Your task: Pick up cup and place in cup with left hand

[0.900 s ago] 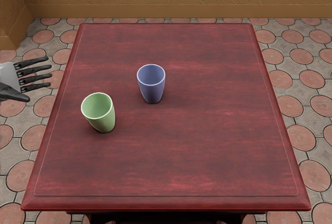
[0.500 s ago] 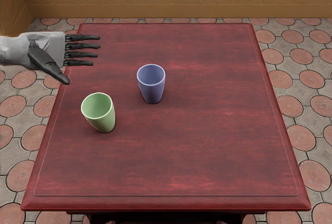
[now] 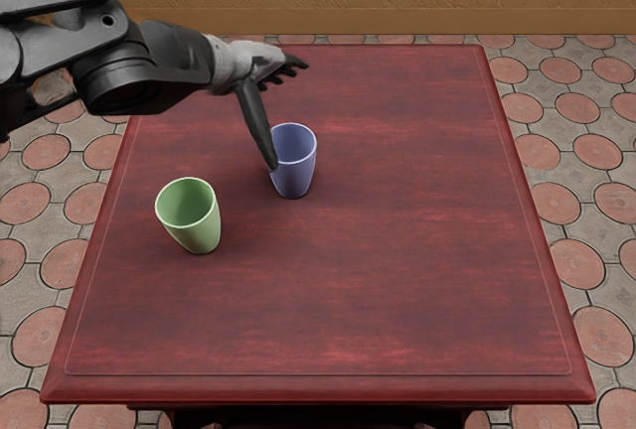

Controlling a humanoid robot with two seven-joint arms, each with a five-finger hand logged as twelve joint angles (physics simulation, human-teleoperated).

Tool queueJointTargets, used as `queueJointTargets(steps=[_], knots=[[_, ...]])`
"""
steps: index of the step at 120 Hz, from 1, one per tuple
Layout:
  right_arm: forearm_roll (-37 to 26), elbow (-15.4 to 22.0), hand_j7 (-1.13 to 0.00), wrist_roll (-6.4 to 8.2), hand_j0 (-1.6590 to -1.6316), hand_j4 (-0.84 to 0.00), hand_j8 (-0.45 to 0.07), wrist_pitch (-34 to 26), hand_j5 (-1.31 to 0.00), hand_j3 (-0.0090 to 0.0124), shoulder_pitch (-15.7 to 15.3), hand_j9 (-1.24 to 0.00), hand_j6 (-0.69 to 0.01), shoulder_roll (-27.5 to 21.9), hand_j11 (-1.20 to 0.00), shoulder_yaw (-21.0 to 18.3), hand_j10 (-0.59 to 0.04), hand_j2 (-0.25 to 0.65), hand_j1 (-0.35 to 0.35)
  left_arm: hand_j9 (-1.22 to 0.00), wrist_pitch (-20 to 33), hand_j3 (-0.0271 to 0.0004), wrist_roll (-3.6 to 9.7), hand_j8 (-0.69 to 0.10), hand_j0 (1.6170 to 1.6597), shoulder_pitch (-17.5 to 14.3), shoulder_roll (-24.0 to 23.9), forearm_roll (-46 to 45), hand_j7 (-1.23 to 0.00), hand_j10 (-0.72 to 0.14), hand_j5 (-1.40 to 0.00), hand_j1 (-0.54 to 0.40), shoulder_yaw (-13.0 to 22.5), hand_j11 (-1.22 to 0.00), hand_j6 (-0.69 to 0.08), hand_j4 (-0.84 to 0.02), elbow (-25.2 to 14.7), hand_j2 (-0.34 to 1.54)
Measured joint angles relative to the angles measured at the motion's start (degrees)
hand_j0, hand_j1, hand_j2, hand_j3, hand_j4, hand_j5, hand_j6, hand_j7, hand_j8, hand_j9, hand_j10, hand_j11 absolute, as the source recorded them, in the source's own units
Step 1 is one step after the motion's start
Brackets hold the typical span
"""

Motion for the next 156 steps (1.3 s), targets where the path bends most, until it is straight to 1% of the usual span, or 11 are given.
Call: queueJointTargets(steps=[4, 19, 26, 32, 55, 78, 103, 127, 147, 148, 156], knots=[[0.0, 0.0, 0.0, 0.0, -1.6581, 0.0, 0.0, 0.0, 0.0, 0.0, 0.2, 0.0, -0.001, 0.0, 0.0, 0.1, 0.0, 0.0, -0.349, 0.0, 1.4, 0.0, 0.34, -0.003, 1.6581, 0.1, -2.4, 2.4, 0.0, -0.003, 0.0, 0.347, 0.7, 0.0, -0.003, -0.003, 0.0, 0.0], [0.2, 0.1, 0.0, 0.0, -1.6581, 0.0, 0.0, 0.0, 0.0, 0.0, 1.1, 0.0, 0.0, 0.0, 0.0, 0.8, 0.0, 0.0, -0.349, 0.0, 4.0, 0.0, 0.98, -0.004, 1.6581, 0.1, -6.9, 7.5, 0.0, -0.004, 0.0, 0.347, 3.4, 0.0, -0.004, -0.004, 0.3, 0.0], [0.1, 0.1, 0.0, 0.0, -1.6581, 0.0, 0.0, 0.0, 0.0, 0.0, 2.3, 0.0, 0.0, 0.0, 0.0, 0.6, 0.0, 0.0, -0.349, -0.01, 4.6, 0.0, 1.1, -0.006, 1.6581, 0.3, -7.0, 8.6, -0.01, -0.005, -0.01, 0.344, 4.4, -0.01, -0.006, -0.006, 0.6, 0.0], [0.0, 0.2, 0.0, 0.0, -1.6581, 0.0, 0.0, 0.0, 0.0, 0.0, 2.9, 0.0, -0.001, 0.0, 0.0, 0.0, 0.0, 0.0, -0.349, -0.01, 4.8, 0.0, 1.16, -0.012, 1.6581, 1.8, -7.1, 9.3, -0.01, -0.011, -0.01, 0.338, 4.8, -0.01, -0.012, -0.011, 0.9, 0.0], [-0.3, 0.1, 0.0, 0.0, -1.6581, -0.001, -0.001, 0.0, 0.0, 0.0, 0.5, 0.0, -0.001, 0.0, 0.0, -2.7, 0.0, 0.0, -0.349, -0.13, 5.9, 0.0, 1.24, -0.101, 1.6581, 3.1, -7.7, 12.9, -0.13, -0.1, -0.13, 0.232, 5.5, -0.13, -0.101, -0.1, 3.0, 0.02], [-0.4, 0.1, 0.0, 0.0, -1.6581, -0.001, -0.001, 0.0, 0.0, 0.0, 0.1, 0.0, -0.001, 0.0, 0.0, -3.2, 0.0, 0.0, -0.349, -0.26, 6.3, 0.0, 1.25, -0.202, 1.6581, 4.0, -9.8, 13.9, -0.26, -0.201, -0.26, 0.111, 5.6, -0.26, -0.202, -0.201, 4.4, 0.04], [-0.4, 0.1, 0.0, 0.0, -1.6581, -0.001, -0.001, 0.0, 0.0, 0.0, 0.1, 0.0, -0.001, 0.0, 0.0, -3.3, 0.0, 0.0, -0.349, -0.36, 6.3, 0.0, 1.26, -0.28, 1.6581, 4.2, -9.9, 14.4, -0.36, -0.279, -0.36, 0.017, 5.6, -0.36, -0.28, -0.279, 5.5, 0.06], [-0.4, 0.1, 0.0, 0.0, -1.6581, -0.001, -0.001, 0.0, 0.0, 0.0, 0.0, 0.0, -0.001, 0.0, 0.0, -3.3, 0.0, 0.0, -0.349, -0.43, 6.3, 0.0, 1.26, -0.331, 1.658, 4.3, -10.0, 14.6, -0.43, -0.331, -0.43, -0.045, 5.6, -0.43, -0.331, -0.331, 5.7, 0.07], [-0.4, 0.1, 0.0, 0.0, -1.6581, -0.001, -0.001, 0.0, 0.0, 0.0, 0.0, 0.0, -0.001, 0.0, 0.0, -3.3, 0.0, 0.0, -0.349, -0.47, 6.4, 0.0, 1.26, -0.365, 1.658, 5.1, -11.1, 15.5, -0.47, -0.364, -0.47, -0.084, 5.6, -0.47, -0.365, -0.364, 6.5, 0.07], [-0.4, 0.1, 0.0, 0.0, -1.6581, -0.001, -0.001, 0.0, 0.0, 0.0, 0.0, 0.0, -0.001, 0.0, 0.0, -3.3, 0.0, 0.0, -0.349, -0.47, 6.4, 0.0, 1.27, -0.363, 1.6577, 5.1, -11.1, 15.5, -0.48, -0.366, -0.48, -0.084, 5.6, -0.47, -0.366, -0.366, 6.6, 0.04], [-0.4, 0.1, 0.0, 0.0, -1.6581, -0.001, -0.001, 0.0, 0.0, 0.0, 0.0, 0.0, -0.001, 0.0, 0.0, -3.3, 0.0, 0.0, -0.349, -0.5, 6.3, 0.0, 1.26, -0.347, 1.6576, 5.2, -11.2, 15.6, -0.5, -0.386, -0.5, -0.102, 5.6, -0.5, -0.387, -0.386, 6.7, 0.05]])
